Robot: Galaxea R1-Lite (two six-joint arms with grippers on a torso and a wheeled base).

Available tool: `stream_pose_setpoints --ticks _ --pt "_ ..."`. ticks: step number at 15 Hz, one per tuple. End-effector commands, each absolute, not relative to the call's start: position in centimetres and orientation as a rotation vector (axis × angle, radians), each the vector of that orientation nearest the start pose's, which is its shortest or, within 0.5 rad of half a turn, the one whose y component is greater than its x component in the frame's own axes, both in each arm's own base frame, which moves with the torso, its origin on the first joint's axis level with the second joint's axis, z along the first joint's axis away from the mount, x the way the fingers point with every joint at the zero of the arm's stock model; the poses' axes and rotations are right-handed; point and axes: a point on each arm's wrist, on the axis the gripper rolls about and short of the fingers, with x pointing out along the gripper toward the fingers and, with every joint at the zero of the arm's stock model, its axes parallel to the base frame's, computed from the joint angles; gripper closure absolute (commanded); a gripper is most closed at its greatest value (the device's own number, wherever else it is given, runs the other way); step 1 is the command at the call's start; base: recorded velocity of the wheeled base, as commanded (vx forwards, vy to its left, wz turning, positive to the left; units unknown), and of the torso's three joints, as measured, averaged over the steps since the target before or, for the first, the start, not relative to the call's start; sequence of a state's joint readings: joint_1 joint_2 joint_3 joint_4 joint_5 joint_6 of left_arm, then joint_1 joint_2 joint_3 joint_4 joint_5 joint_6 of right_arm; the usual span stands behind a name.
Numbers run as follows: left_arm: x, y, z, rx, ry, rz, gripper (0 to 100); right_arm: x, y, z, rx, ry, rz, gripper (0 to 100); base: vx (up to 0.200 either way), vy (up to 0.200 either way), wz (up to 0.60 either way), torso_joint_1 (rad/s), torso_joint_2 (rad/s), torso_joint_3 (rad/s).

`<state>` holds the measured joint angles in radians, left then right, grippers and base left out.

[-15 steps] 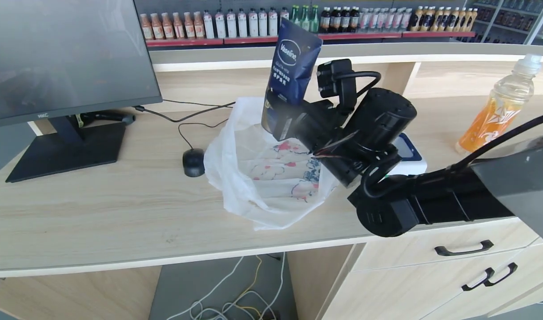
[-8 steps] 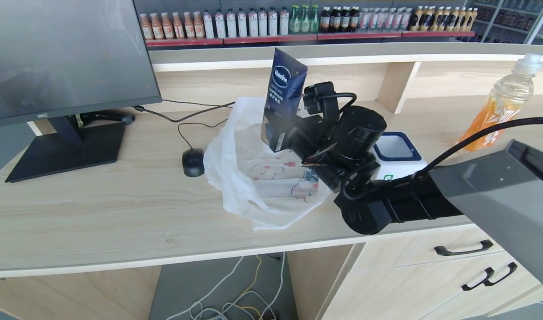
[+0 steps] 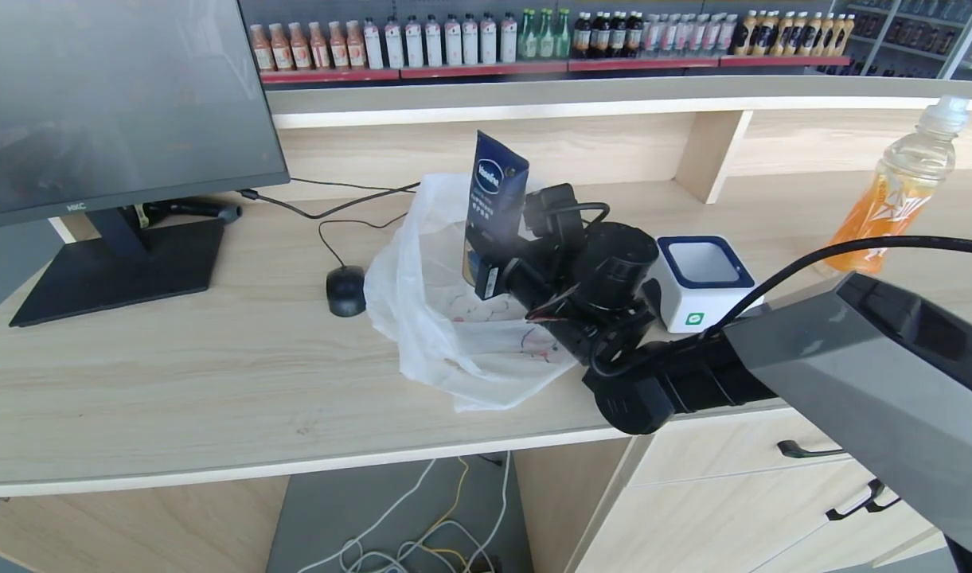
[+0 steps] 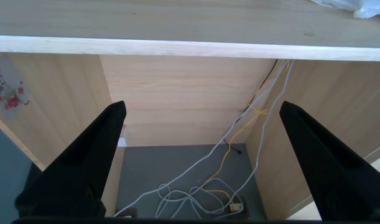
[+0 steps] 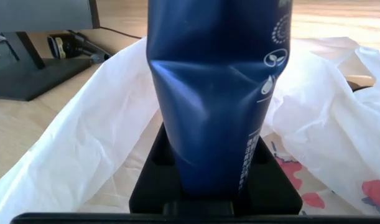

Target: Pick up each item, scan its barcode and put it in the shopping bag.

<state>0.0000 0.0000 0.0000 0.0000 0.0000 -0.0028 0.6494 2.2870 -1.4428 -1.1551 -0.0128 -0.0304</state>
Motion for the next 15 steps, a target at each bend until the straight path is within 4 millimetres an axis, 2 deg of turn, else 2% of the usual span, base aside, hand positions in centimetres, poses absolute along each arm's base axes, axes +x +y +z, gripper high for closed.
stream_pose_setpoints --ticks 1,9,15 --pt "-2.3 0.0 7.5 -0.003 0.0 0.0 0 37.4 28.4 17.1 0.068 -0.293 0.627 100 0.0 0.0 0.0 0.0 0.0 0.0" --pt "-2.3 0.0 7.5 -0.003 0.002 0.0 0 37.7 28.6 15.8 0.054 -0.268 0.626 100 0.0 0.0 0.0 0.0 0.0 0.0" --pt "-2.3 0.0 7.5 -0.003 0.002 0.0 0 37.8 28.6 15.6 0.053 -0.263 0.625 100 0.0 0.0 0.0 0.0 0.0 0.0"
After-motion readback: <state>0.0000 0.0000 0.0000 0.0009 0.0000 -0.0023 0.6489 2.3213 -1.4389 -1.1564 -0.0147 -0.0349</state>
